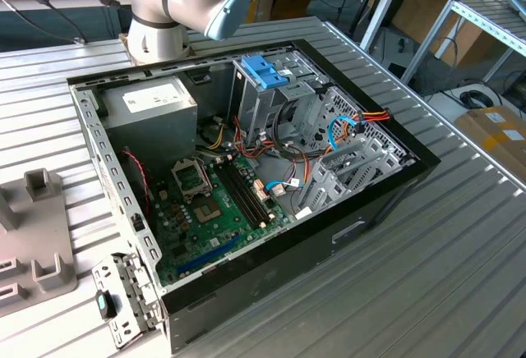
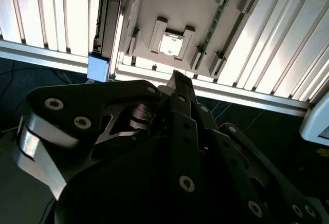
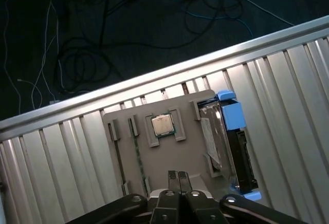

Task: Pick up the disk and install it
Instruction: 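Pick up the disk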

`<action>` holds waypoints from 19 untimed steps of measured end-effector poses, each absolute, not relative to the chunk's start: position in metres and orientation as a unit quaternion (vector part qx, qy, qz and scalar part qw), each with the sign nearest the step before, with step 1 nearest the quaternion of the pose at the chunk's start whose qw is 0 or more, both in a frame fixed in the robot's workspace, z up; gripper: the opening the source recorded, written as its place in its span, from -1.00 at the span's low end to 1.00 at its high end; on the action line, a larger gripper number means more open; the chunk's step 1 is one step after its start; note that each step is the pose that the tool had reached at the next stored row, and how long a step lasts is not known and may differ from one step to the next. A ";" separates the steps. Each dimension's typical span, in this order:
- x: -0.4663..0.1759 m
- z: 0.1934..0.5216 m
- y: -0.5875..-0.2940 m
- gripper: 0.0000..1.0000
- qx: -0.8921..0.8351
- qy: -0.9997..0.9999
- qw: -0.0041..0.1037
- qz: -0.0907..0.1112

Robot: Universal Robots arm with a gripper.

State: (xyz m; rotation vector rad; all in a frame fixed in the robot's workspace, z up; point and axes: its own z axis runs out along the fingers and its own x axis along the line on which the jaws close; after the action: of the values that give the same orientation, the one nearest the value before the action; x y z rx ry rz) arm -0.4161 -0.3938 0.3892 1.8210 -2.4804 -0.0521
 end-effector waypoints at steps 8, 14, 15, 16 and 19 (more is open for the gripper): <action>-0.415 0.389 -0.390 -0.79 0.620 -0.783 0.033 -0.016; -0.415 0.389 -0.389 -0.79 0.640 -0.768 0.033 -0.015; -0.415 0.389 -0.389 -0.79 0.644 -0.765 0.033 -0.015; -0.415 0.389 -0.389 -0.79 0.646 -0.762 0.033 -0.015; -0.415 0.389 -0.389 -0.79 0.656 -0.754 0.033 -0.014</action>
State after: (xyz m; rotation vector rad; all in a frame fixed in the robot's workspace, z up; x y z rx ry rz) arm -0.4150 -0.3892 0.3892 2.0192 -2.3187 -0.0436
